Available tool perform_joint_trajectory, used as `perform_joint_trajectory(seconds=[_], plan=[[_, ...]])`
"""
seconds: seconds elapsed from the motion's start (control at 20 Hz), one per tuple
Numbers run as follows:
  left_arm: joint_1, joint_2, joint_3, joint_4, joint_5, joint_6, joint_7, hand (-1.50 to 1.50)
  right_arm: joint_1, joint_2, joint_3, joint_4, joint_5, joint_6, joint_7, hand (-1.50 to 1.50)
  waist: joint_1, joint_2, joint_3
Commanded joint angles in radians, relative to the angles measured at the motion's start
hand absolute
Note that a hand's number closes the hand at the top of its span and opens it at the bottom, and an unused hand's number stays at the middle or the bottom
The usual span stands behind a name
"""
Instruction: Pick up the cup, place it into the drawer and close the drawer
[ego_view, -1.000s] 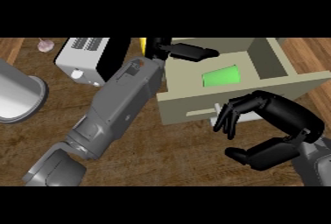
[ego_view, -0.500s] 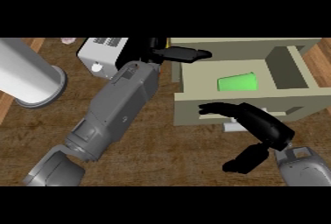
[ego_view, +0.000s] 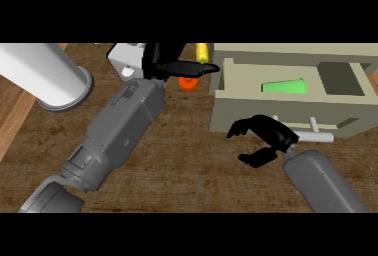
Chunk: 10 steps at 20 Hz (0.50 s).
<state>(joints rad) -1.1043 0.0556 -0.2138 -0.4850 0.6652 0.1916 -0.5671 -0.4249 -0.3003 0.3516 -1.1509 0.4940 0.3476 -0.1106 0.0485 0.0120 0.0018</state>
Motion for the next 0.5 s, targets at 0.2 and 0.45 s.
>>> perform_joint_trajectory(seconds=[0.2,0.45], plan=[[0.117,0.086,0.005,-0.099,0.016,-0.096,0.029,-1.5,-0.209,0.018,-0.139,0.412,0.005,-0.142,-0.243,1.5,0.062,0.008,0.003],[0.172,0.092,-0.011,-0.151,0.014,-0.11,0.044,-1.5,-0.372,-0.032,-0.25,0.555,-0.037,-0.15,-0.277,1.5,0.091,0.015,0.004]])
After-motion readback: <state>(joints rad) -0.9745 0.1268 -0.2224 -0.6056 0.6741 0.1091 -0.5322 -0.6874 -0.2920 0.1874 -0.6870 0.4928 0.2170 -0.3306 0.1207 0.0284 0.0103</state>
